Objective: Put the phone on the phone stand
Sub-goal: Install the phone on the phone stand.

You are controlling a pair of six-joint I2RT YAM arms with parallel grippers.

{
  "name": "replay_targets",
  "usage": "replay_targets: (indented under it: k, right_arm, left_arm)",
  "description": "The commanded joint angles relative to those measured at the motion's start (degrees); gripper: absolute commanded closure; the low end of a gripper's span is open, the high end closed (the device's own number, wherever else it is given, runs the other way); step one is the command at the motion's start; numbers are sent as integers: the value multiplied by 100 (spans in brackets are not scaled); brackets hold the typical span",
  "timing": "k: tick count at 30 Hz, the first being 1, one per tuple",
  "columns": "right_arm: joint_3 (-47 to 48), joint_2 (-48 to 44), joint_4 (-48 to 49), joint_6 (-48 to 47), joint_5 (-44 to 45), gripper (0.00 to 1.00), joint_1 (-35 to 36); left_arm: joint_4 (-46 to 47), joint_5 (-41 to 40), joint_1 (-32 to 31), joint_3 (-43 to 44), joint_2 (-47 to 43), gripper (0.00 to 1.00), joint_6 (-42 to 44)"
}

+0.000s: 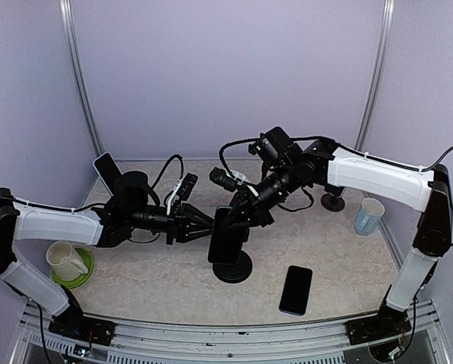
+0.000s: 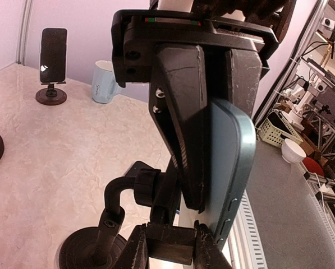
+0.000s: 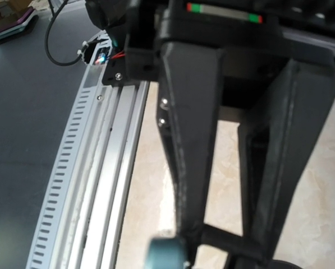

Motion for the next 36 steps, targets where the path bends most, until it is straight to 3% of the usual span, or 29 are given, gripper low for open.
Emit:
replay_targets:
  k: [1,25,36]
  right_arm:
    - [-134,12,-1015,64,946,100,-459]
    - [-350,131,-1227,301,1211,100,-782]
    - [-60,532,-1399,271,1121,100,-689]
  left_arm:
    - [100,330,147,-172,-445,95,-17]
    - [955,598,333,-609,-507,95,-273]
    - [890,578,309,-530,-467,95,-305]
